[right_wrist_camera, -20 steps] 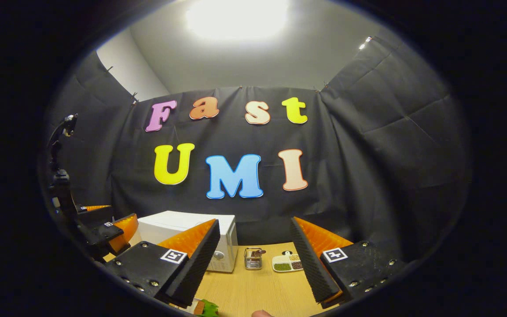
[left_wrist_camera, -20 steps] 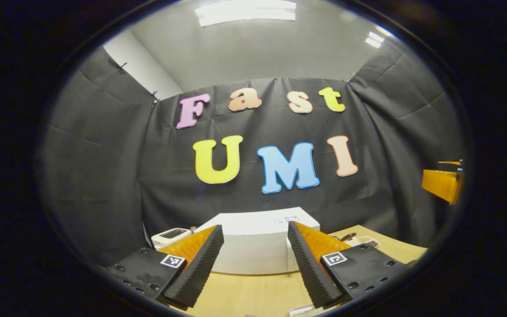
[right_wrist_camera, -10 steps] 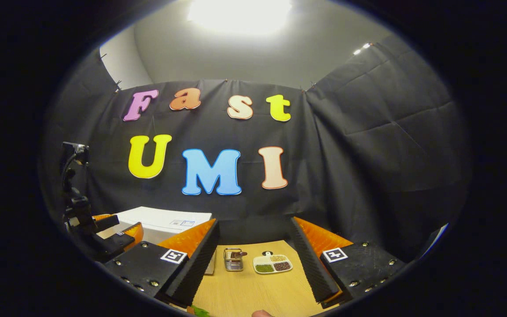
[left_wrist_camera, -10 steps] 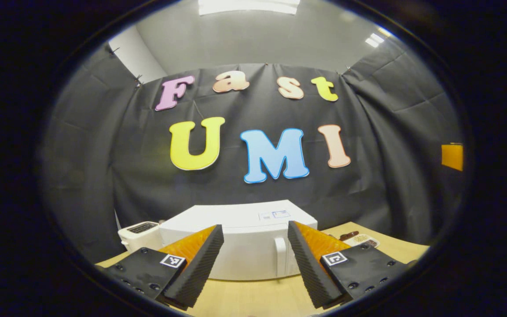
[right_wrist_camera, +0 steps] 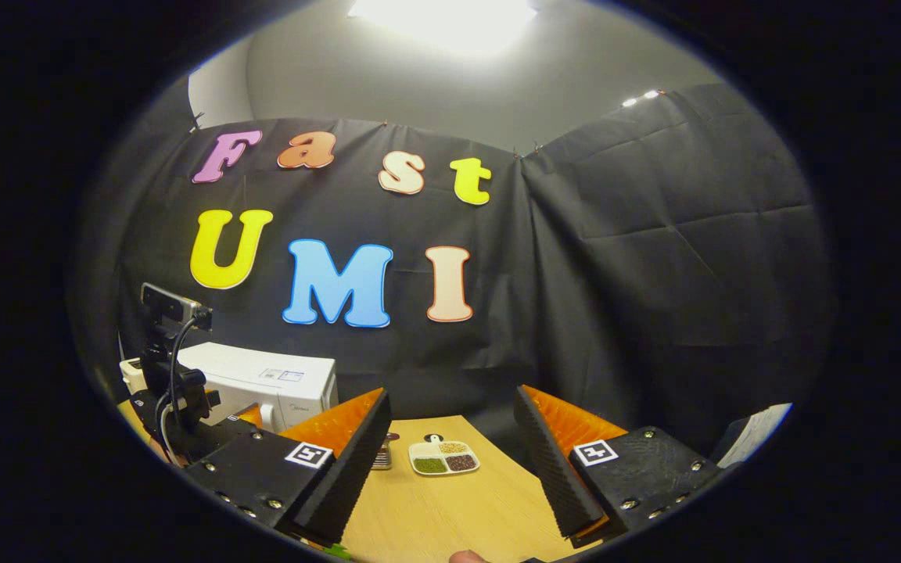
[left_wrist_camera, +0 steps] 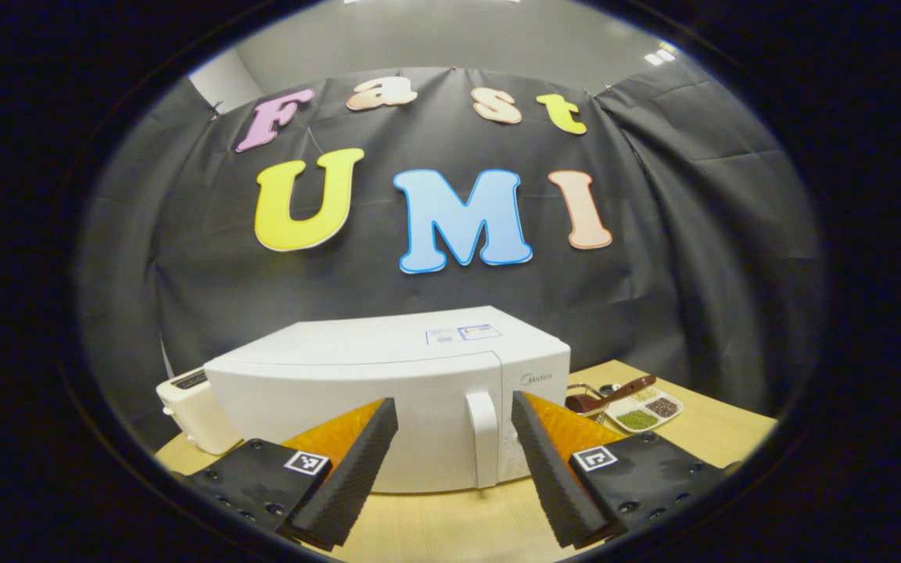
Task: Open the microwave oven with the left hand, put the food in, and close the microwave oven.
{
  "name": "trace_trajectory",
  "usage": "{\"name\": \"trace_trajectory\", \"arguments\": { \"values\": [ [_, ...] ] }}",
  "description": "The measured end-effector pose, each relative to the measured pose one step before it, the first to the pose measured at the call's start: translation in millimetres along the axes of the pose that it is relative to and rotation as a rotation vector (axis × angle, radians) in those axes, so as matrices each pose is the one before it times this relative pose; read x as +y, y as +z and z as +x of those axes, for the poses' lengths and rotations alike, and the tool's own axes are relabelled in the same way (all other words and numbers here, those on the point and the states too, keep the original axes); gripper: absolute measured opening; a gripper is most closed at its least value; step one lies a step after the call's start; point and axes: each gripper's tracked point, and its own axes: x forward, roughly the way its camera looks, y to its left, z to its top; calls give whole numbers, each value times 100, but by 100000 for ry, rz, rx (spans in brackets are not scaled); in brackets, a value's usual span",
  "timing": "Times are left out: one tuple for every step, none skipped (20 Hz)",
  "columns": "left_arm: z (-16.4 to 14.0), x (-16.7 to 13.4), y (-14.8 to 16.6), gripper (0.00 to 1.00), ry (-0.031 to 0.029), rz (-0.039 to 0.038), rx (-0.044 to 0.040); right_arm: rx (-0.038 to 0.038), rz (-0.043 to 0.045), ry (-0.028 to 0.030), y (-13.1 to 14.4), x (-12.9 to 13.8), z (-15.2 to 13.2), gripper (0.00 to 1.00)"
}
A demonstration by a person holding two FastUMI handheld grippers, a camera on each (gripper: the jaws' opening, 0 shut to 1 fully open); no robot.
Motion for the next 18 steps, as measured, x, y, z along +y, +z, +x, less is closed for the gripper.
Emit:
{"name": "trace_trajectory", "arguments": {
  "values": [
    [699, -138, -574, 97, -465, 230, 1236, 148, -504, -1719, 61, -355, -165, 96],
    [661, -326, -773, 97, -804, 162, 1199, 154, -671, -1643, -50, -355, 5, 96],
    [669, -420, -464, 97, -1387, 500, 1003, 123, -684, -1573, 58, -381, -127, 96],
    [677, -379, -690, 97, -1173, 948, 495, 132, -569, -1868, -74, -427, 25, 96],
    [731, -268, -700, 97, -699, 1296, 1842, 480, -324, -1478, -143, -357, 27, 96],
    [710, -217, -691, 97, -300, 969, 1771, 931, -129, -1409, -279, -371, -62, 96],
    [608, -310, -709, 98, -717, 411, 1835, 983, 162, -1189, -202, -281, -101, 96],
    [398, -447, -766, 98, -1057, 639, 1937, 349, 368, -1104, -21, -280, -6, 96],
    [457, -278, -341, 92, -884, 1000, 962, -213, 292, -1016, 98, -186, -98, 96],
    [400, -161, -206, 92, -117, 1020, 569, -339, 140, -740, 13, -242, -101, 96],
    [185, -230, -147, 77, -1088, 458, 664, -32, 167, -337, 19, -43, -31, 96],
    [197, -185, -170, 71, -313, 467, 729, 306, 234, -74, -88, -59, 54, 96],
    [107, -287, -58, 65, -811, -469, 100, 32, 166, -311, 121, -17, 38, 96],
    [-23, 492, 117, 52, 1827, 62, -474, -101, 43, -234, 52, -150, 55, 96],
    [97, -9, -107, 40, -603, -1438, -123, -41, -117, -9, 74, -40, 27, 96],
    [-16, -46, 37, 37, -629, -789, -58, 32, -153, 361, -48, -60, -20, 96],
    [-197, -2, 64, 34, -1170, -1101, 847, -139, 250, 1421, 169, 164, -96, 96],
    [119, -99, -164, 33, -1178, -3372, -310, -659, 688, 2095, 261, 343, -257, 96]
  ]
}}
